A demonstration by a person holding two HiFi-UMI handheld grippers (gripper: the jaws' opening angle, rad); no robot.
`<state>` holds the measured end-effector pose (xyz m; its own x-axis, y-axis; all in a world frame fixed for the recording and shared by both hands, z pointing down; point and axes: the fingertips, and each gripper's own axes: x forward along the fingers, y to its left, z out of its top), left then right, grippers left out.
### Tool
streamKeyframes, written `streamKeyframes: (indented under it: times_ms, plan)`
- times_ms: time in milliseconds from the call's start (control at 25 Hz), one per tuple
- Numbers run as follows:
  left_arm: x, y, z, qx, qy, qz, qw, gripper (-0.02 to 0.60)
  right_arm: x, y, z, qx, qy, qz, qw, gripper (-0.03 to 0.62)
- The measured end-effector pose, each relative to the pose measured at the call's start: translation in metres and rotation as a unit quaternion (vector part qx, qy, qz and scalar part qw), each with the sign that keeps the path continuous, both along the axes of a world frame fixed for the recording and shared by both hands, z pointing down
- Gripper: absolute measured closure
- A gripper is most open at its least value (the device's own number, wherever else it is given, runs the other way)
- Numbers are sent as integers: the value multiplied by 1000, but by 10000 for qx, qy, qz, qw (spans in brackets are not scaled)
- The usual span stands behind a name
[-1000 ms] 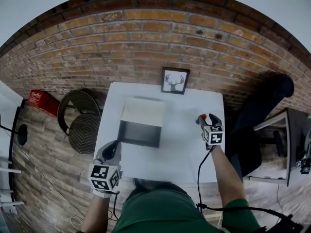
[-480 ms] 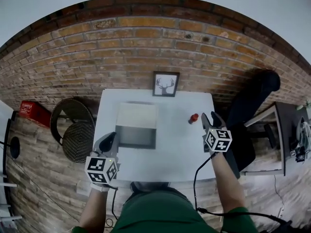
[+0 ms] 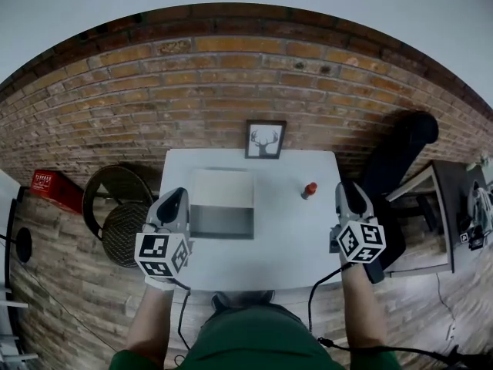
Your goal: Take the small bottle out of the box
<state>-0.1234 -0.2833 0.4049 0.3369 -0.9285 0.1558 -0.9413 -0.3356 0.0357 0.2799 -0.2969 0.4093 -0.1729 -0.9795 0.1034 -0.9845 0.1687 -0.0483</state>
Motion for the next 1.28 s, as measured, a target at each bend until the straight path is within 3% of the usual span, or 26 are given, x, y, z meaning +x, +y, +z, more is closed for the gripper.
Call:
streamKeyframes:
  times_ms: [240, 600, 1280]
  plan:
    - [14, 4, -29, 340, 63, 296, 9990, 566, -23, 30, -42, 333, 16, 9, 9994, 507]
    - [26, 10, -46, 560, 226, 582, 9965, 566, -43, 59, -63, 606, 109, 22, 9981, 540]
    - [69, 18, -51, 601, 252, 912, 9937, 568, -40, 72, -48, 497, 189, -148, 9985, 589]
